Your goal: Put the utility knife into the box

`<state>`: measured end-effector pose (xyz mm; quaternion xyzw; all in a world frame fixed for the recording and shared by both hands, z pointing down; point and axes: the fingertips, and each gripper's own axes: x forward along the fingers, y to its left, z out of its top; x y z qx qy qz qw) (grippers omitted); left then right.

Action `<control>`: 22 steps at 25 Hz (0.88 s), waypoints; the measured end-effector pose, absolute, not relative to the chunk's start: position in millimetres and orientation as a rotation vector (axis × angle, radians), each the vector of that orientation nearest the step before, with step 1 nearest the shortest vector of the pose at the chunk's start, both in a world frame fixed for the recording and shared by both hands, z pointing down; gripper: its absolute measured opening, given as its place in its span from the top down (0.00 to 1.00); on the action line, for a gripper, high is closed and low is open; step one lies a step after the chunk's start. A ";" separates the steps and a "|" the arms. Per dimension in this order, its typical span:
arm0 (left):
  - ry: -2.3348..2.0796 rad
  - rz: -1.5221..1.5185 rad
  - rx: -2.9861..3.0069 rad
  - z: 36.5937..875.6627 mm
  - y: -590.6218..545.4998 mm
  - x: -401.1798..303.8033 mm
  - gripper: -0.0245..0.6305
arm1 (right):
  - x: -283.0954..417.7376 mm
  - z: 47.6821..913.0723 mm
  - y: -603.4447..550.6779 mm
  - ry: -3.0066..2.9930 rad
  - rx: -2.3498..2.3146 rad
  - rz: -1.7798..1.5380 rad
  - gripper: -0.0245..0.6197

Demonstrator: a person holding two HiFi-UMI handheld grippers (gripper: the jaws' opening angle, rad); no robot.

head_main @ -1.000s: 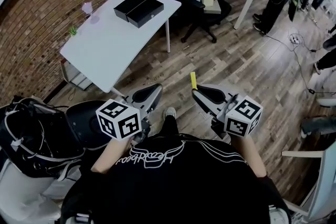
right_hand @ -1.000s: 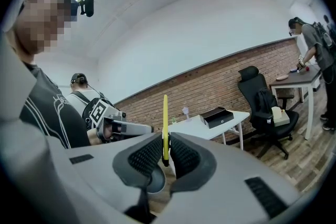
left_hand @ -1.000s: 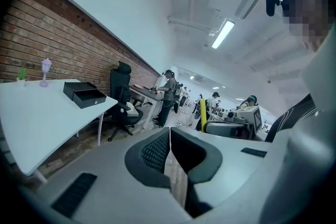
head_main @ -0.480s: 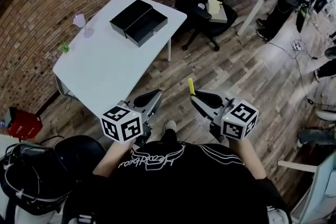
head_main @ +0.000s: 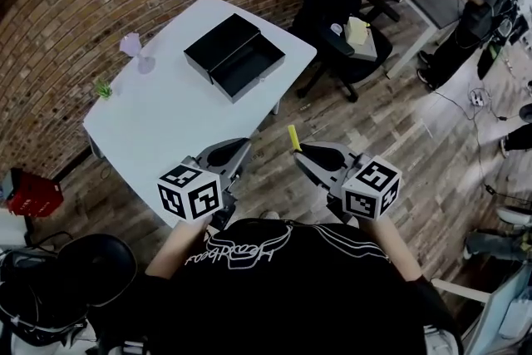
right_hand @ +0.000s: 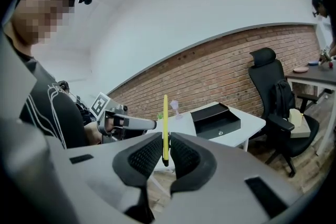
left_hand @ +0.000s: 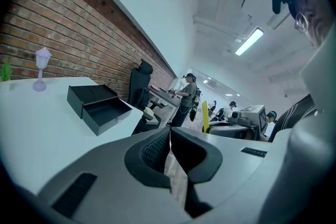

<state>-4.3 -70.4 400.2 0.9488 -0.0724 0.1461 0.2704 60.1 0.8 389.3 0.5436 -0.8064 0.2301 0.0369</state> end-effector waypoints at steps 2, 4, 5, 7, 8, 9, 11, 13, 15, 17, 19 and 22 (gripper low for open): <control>-0.195 0.398 2.562 400.6 -80.0 2.5 0.91 | 66.4 391.0 -7.3 -2.473 1.672 0.703 0.88; -0.194 0.403 2.562 402.0 -86.4 9.6 0.91 | 74.7 393.9 -13.3 -2.467 1.677 0.707 0.88; -0.194 0.405 2.560 402.9 -88.9 12.9 0.91 | 79.3 395.6 -16.2 -2.463 1.679 0.711 0.88; -0.206 0.413 2.552 406.4 -94.5 18.2 0.91 | 88.0 398.9 -22.7 -2.460 1.678 0.718 0.88; -0.218 0.418 2.546 409.0 -97.9 20.3 0.91 | 91.9 400.8 -26.6 -2.461 1.673 0.720 0.88; -0.231 0.423 2.539 411.9 -101.4 22.3 0.91 | 95.5 402.8 -31.1 -2.463 1.665 0.721 0.88; -0.261 0.431 2.525 417.2 -108.8 25.9 0.91 | 101.7 407.4 -41.4 -2.469 1.641 0.724 0.88; -0.293 0.435 2.513 420.3 -117.5 28.7 0.91 | 106.0 411.2 -53.3 -2.479 1.606 0.727 0.88; -0.331 0.427 2.505 420.6 -130.3 31.7 0.91 | 110.5 412.9 -68.7 -2.493 1.563 0.720 0.88; -0.375 0.414 2.494 419.9 -145.8 36.2 0.91 | 116.8 413.4 -87.1 -2.509 1.517 0.714 0.88; -0.414 0.405 2.477 419.4 -159.8 42.7 0.91 | 124.4 413.3 -106.7 -2.524 1.465 0.712 0.88; -0.470 0.406 2.453 421.5 -176.9 50.9 0.91 | 133.7 417.8 -133.9 -2.529 1.387 0.712 0.88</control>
